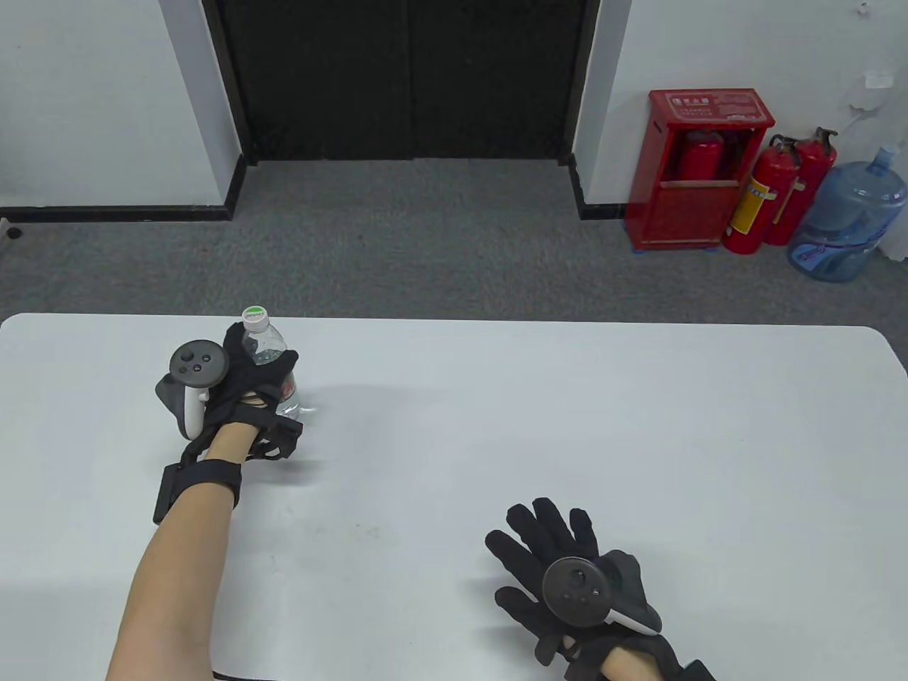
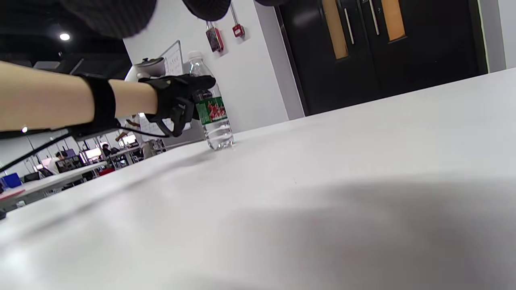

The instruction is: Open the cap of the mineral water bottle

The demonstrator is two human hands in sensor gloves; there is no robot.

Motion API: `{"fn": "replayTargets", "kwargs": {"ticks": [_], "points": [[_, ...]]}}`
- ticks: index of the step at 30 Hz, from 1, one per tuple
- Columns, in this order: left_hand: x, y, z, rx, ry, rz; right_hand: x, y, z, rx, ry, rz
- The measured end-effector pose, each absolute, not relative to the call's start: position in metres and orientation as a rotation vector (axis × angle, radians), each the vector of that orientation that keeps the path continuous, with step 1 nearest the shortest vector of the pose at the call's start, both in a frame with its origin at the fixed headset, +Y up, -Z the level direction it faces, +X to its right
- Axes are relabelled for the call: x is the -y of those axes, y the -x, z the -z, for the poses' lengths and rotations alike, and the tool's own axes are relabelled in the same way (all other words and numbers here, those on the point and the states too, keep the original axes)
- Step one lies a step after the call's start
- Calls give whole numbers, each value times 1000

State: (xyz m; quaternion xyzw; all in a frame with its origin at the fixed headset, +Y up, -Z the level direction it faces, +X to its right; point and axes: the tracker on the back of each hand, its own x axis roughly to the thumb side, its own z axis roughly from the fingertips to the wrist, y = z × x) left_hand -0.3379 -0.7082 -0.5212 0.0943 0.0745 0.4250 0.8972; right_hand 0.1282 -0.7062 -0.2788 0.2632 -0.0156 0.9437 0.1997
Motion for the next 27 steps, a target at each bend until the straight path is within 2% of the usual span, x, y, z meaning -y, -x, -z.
{"fn": "replayTargets", "kwargs": {"ticks": [3,8,11,15,19,23,27], "points": [[695,321,500,5,-157,-861,688,-131,286,102,-761,-2600],[676,263,440,296,-99,-819,638,-121,308,216,-803,-2556],[675,224,407,434,-63,-824,610,-103,319,258,-842,-2524],[681,178,371,566,-7,-841,588,-76,325,366,-903,-2519],[687,147,347,646,21,-849,581,-53,321,376,-924,-2565],[692,132,332,677,22,-893,585,-41,308,626,-967,-2617],[691,131,328,679,21,-964,582,-39,301,724,-981,-2598]]}}
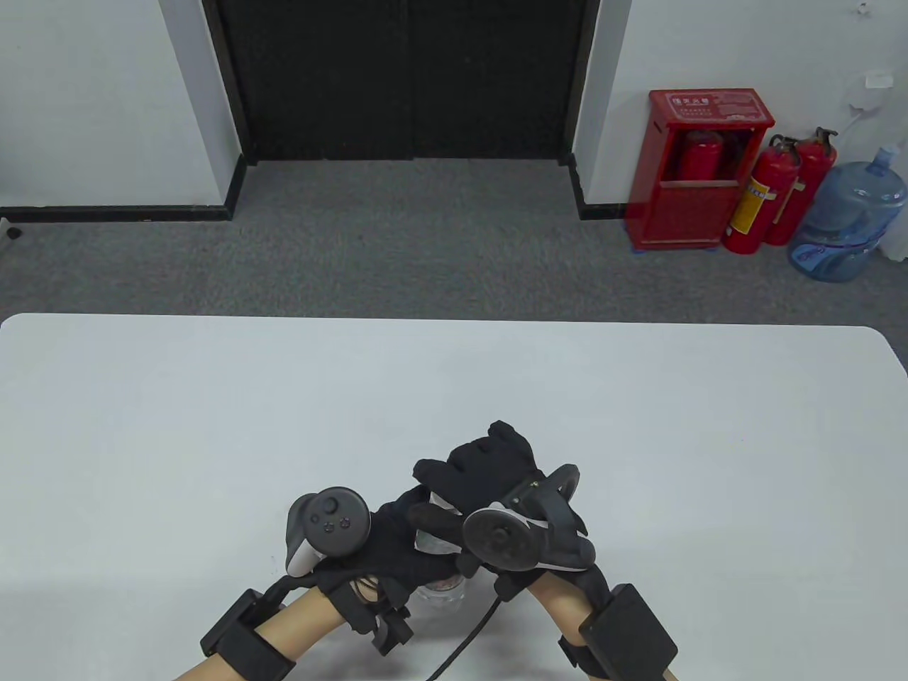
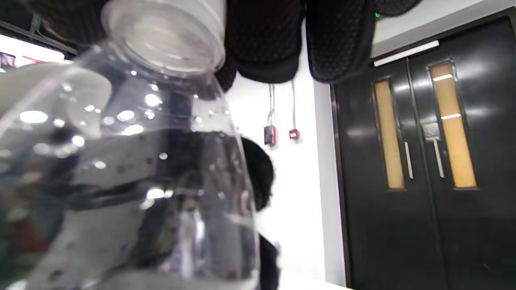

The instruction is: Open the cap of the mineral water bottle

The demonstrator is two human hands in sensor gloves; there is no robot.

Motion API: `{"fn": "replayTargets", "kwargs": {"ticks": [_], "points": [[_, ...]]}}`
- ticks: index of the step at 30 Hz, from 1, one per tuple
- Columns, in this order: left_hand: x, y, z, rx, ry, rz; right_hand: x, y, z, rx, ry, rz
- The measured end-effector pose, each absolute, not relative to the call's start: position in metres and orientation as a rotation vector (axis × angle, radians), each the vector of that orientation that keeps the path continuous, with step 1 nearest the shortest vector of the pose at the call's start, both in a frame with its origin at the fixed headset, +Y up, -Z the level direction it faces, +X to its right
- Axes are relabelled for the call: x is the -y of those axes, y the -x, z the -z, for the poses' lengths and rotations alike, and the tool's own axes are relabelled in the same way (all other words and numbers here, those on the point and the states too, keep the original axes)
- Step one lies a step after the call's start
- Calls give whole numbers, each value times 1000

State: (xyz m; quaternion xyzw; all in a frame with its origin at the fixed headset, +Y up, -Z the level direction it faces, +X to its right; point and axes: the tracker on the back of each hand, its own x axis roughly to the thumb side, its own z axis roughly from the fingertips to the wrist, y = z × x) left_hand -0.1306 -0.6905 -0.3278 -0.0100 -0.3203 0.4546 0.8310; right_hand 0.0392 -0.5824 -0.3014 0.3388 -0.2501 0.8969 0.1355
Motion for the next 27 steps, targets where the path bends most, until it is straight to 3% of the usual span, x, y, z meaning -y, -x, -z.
{"fn": "replayTargets", "kwargs": {"ticks": [5,11,17,22,27], "points": [[688,133,316,730,-56,-872,581,-24,289,796,-1011,-2626],[687,140,307,770,-87,-889,577,-18,282,681,-1049,-2584],[687,142,303,795,-139,-862,575,-10,271,547,-1352,-2559],[689,139,302,814,-102,-924,572,-16,267,598,-1326,-2581],[691,134,296,825,-135,-857,569,-4,261,797,-1308,-2729]]}}
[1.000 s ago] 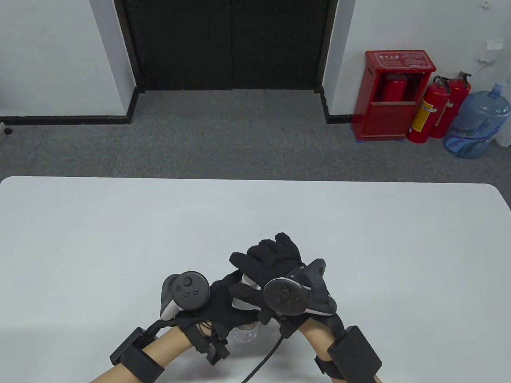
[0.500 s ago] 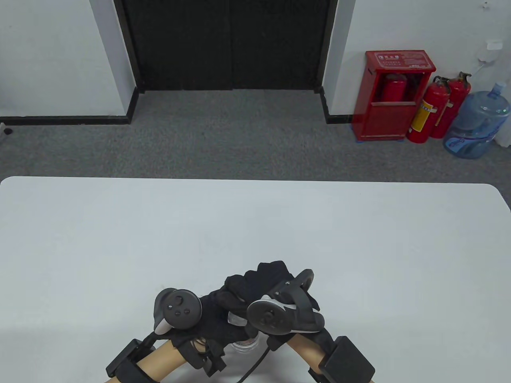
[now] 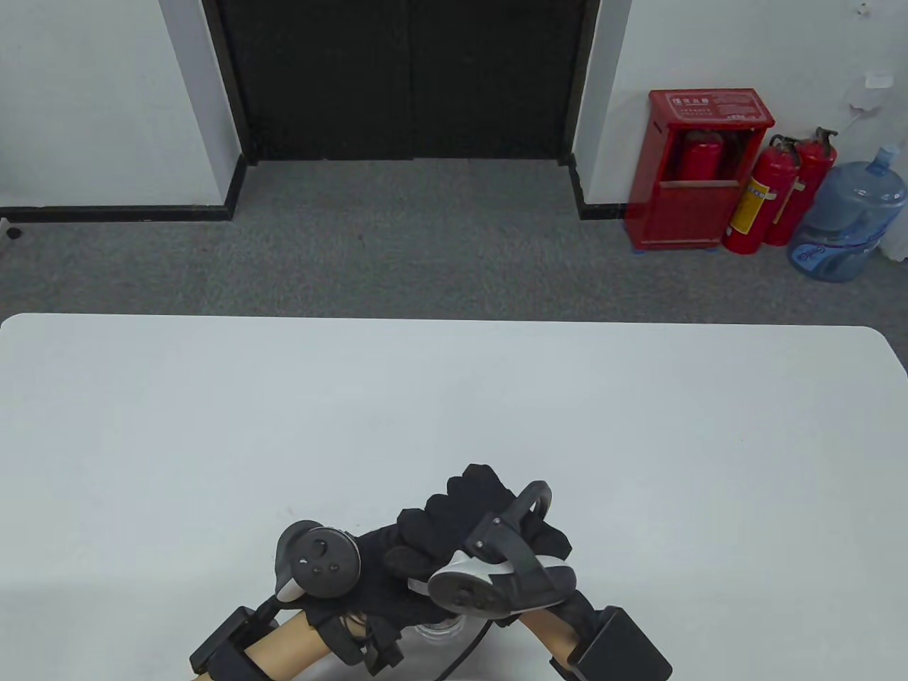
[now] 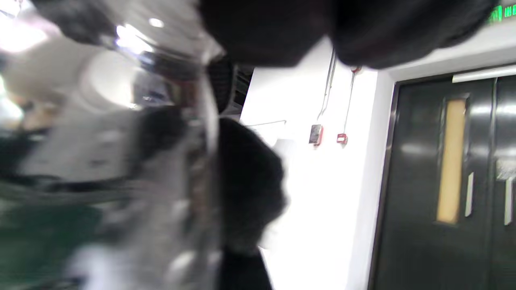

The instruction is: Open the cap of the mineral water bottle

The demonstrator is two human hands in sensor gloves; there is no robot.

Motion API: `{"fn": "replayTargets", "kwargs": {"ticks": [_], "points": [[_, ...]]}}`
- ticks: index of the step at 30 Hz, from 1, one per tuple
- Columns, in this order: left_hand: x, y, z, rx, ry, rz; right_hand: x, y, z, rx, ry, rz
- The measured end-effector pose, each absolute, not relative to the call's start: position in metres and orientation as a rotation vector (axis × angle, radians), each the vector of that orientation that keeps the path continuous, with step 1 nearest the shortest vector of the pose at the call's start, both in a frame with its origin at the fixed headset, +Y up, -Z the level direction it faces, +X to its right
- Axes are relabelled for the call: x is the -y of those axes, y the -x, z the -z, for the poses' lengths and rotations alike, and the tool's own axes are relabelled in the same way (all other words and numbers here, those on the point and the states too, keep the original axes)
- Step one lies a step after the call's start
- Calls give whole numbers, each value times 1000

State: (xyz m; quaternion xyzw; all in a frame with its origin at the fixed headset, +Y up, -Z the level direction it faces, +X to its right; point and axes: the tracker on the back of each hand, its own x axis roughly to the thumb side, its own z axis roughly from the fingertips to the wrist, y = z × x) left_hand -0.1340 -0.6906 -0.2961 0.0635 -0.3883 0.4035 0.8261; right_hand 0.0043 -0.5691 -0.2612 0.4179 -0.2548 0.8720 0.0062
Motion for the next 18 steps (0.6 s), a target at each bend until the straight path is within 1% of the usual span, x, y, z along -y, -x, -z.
{"fn": "replayTargets", "kwargs": {"ticks": [1,4,7,8,13,14,16,18], "points": [[692,134,296,828,-117,-878,570,-3,260,748,-1315,-2737],[691,138,299,825,-139,-882,572,-4,262,746,-1366,-2660],[691,139,301,826,-148,-888,573,-10,266,575,-1385,-2582],[690,139,301,829,-150,-889,572,-12,266,555,-1388,-2562],[689,143,304,814,-140,-953,567,-17,266,599,-1406,-2512],[689,144,305,814,-121,-969,566,-18,266,578,-1408,-2505],[689,145,306,804,-132,-968,565,-20,267,516,-1403,-2496],[688,145,307,795,-144,-955,567,-22,270,499,-1345,-2507]]}}
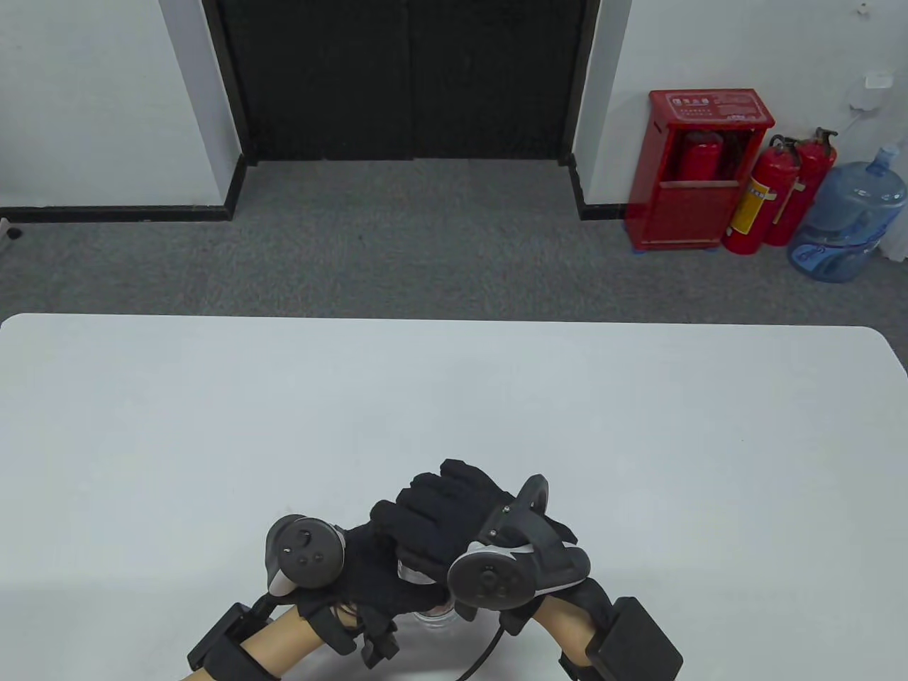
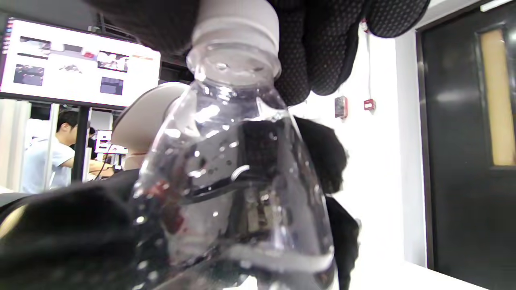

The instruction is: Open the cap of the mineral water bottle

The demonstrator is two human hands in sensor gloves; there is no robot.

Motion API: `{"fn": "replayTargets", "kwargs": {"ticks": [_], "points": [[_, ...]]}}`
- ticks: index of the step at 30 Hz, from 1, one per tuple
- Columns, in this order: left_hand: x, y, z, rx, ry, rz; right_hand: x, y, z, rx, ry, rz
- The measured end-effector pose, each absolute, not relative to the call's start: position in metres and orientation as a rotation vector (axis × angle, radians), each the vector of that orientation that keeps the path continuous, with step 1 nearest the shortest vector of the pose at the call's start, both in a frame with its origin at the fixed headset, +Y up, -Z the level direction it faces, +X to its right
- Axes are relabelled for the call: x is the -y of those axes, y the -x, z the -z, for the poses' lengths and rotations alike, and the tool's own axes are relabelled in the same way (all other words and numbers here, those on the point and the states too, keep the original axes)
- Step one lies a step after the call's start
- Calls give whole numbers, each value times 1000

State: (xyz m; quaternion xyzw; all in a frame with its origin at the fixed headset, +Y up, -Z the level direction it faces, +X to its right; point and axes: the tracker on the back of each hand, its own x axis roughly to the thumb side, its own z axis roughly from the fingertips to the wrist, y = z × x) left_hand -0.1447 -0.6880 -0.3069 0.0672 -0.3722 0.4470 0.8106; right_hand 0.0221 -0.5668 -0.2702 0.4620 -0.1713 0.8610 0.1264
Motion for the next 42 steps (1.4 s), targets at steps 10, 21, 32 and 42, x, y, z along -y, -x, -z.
{"fn": "replayTargets", "kwargs": {"ticks": [10,21,32,42], "points": [[693,144,305,739,-124,-975,572,-17,270,641,-1244,-2601],[693,149,309,699,-109,-975,581,-13,279,648,-1050,-2639],[692,145,303,675,-118,-923,583,-15,280,715,-1006,-2648],[687,150,305,655,-146,-899,588,-14,282,558,-1032,-2637]]}}
